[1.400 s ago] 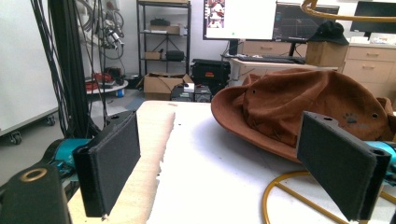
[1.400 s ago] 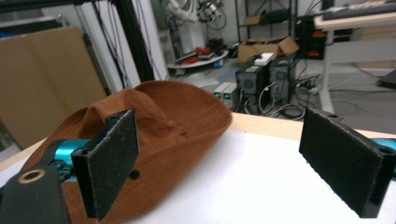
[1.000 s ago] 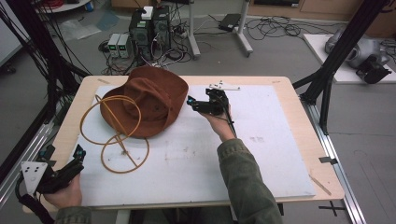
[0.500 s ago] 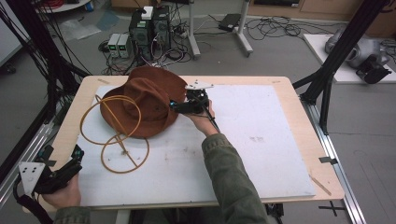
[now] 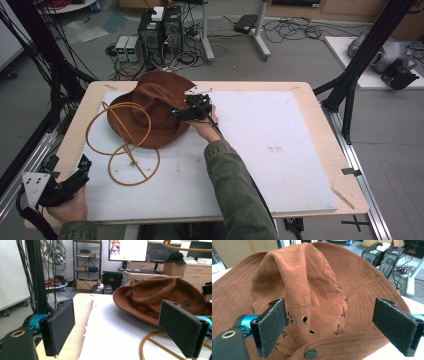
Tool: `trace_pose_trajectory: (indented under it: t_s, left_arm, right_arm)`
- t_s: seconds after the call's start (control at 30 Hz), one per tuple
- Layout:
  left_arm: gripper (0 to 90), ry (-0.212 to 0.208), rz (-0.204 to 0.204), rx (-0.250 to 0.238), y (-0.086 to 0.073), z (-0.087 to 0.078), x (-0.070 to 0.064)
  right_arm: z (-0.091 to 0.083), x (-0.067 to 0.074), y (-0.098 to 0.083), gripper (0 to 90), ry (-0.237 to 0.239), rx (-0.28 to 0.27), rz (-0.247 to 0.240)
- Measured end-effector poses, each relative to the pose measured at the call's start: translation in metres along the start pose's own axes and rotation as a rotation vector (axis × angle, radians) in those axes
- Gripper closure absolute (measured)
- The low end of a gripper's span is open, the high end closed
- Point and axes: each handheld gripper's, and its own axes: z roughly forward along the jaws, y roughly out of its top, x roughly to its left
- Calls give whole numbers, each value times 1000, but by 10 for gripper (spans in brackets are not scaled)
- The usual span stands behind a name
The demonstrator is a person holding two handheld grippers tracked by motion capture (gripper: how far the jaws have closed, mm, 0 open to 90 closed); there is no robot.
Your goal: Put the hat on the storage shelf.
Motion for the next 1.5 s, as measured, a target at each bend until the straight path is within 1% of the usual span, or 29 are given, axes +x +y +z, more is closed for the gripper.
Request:
trace_pose_trajectory:
  t_s: [0.03,0.07,0.1,0.2,0.23,0.3,0.43,0.5,0.53,0.6,0.63,0.67,0.7,0.73,0.8,0.83,0.93,0.97,1.0,1.03,1.07,1.1,1.13,1.17,1.2,1.23,1.33,1.43,1.5]
  left_arm:
    - [141,0,0,0,0,0,0]
    - [141,1,-1,1,0,0,0]
    - [141,1,-2,1,0,0,0]
    - [141,2,-1,-1,0,0,0]
    - [141,1,-1,-1,0,0,0]
    - [142,7,3,3,0,0,0]
    - [142,5,2,1,0,1,0]
    - [142,4,5,3,0,1,0]
    - [142,2,4,2,0,1,0]
    - [142,3,7,5,0,1,0]
    - [142,3,4,5,0,2,0]
    - [142,3,4,5,0,2,0]
    - [142,2,3,4,-1,2,0]
    - [142,2,5,7,-1,2,0]
    - [142,-1,6,6,-1,2,0]
    - [142,-2,5,5,-1,3,-1]
    - [142,-5,6,7,-1,4,-1]
    - [142,-5,6,7,-1,4,-1]
    - [142,-6,5,7,-1,4,-2]
    - [142,-6,5,7,-1,4,-2]
    - [142,-9,3,9,-1,4,-1]
    - [142,-9,3,9,-1,4,-1]
    - [142,-6,0,8,-1,4,-1]
    - [142,-6,0,8,-1,4,-1]
    - [142,-5,1,7,-1,4,0]
    - [142,-5,1,7,-1,4,0]
    - [142,-5,2,7,-1,4,0]
    - [142,-7,4,10,-1,4,-1]
    - [142,-9,5,9,-1,4,-1]
  right_arm:
    - [0,0,0,113,0,0,0]
    - [5,0,0,113,-3,17,-4]
    - [8,1,1,113,-2,17,-4]
    - [16,6,4,113,17,18,-2]
    - [16,6,4,113,17,18,-2]
    - [25,13,5,113,43,14,-7]
    - [36,20,7,113,59,35,2]
    - [39,21,8,113,64,33,-2]
    - [45,27,11,113,61,36,-9]
    - [51,32,12,114,74,48,-8]
    - [54,33,11,114,76,59,-16]
    - [56,35,10,119,62,63,-31]
    - [57,36,9,174,50,70,-43]
    - [58,36,8,234,50,85,-50]
    - [58,36,7,277,30,98,-69]
    - [58,36,7,336,31,99,-71]
    - [54,33,10,593,61,101,-32]
    - [53,32,11,666,65,106,-22]
    - [52,32,11,749,77,106,-18]
    - [52,32,11,749,77,106,-18]
    - [50,34,12,858,87,86,-59]
    - [50,34,12,858,87,86,-59]
    - [49,36,12,879,107,79,-64]
    - [49,36,12,879,107,79,-64]
    - [49,37,11,883,121,54,-63]
    - [49,38,10,884,128,52,-56]
    - [50,39,8,886,119,45,-63]
    - [49,38,7,886,121,30,-47]
    - [48,38,7,886,111,24,-44]
